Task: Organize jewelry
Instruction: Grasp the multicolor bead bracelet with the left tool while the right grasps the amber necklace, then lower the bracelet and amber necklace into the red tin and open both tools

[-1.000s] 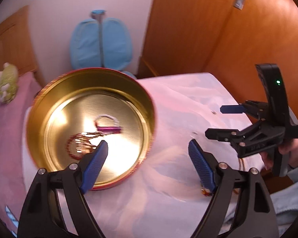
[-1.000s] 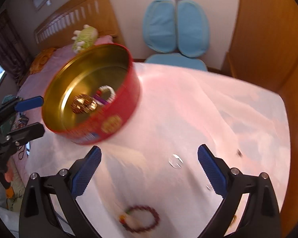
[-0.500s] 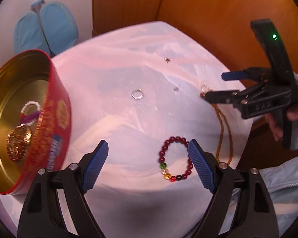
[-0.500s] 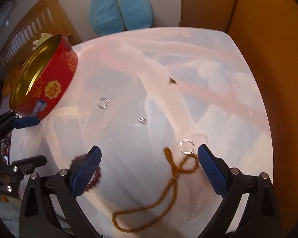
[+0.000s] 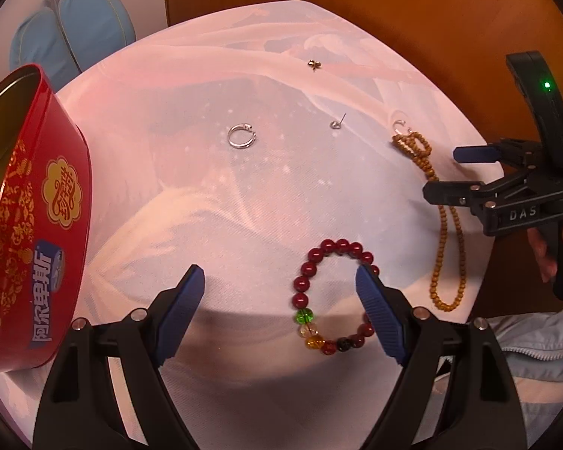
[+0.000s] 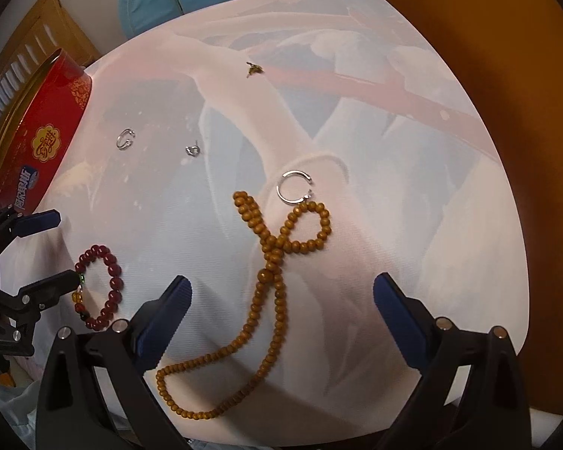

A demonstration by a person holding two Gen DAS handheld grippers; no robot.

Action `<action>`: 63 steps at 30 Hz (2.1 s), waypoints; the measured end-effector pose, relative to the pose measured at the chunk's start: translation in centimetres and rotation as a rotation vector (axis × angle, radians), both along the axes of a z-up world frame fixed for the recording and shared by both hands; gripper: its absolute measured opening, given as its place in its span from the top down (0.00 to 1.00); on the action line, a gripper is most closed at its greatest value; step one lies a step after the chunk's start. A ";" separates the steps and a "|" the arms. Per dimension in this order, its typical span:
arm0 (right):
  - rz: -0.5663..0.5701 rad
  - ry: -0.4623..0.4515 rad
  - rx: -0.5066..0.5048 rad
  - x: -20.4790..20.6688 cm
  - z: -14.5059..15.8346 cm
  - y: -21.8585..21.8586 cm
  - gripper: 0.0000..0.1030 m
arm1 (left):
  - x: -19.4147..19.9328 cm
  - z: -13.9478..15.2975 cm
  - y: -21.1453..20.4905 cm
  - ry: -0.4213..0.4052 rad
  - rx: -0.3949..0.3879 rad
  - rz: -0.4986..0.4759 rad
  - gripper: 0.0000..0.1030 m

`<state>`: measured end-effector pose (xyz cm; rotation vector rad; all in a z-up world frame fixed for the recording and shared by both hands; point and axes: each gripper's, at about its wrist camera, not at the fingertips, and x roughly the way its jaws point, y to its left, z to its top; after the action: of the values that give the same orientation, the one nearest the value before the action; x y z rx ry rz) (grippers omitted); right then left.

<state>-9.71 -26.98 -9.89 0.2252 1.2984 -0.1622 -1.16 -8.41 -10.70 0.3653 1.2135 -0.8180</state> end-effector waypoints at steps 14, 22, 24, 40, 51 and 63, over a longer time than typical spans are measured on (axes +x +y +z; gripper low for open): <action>0.086 -0.080 -0.098 -1.4 0.4 2.8 0.92 | -2.6 -0.7 -0.6 -0.157 0.030 -0.133 0.92; 0.051 -0.154 -0.001 -1.1 4.0 1.4 0.92 | -1.0 2.1 0.3 -0.071 -0.058 -0.028 0.91; 0.071 -0.214 0.022 -0.7 6.4 1.9 0.92 | -0.9 3.8 0.7 -0.089 -0.092 -0.004 0.91; 0.319 -0.612 0.144 4.6 22.6 8.5 0.92 | 0.7 18.5 12.7 -0.333 -0.325 0.373 0.91; 0.530 -0.745 0.172 10.2 28.8 16.6 0.92 | 2.1 19.9 21.0 -0.417 -0.247 0.580 0.91; 0.628 -0.720 0.140 16.5 29.6 24.2 0.92 | 6.9 18.2 23.4 -0.390 -0.243 0.633 0.91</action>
<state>6.81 -2.81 19.75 -0.0213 0.6112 0.5088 5.72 15.04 7.51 -0.0661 0.7784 -0.3137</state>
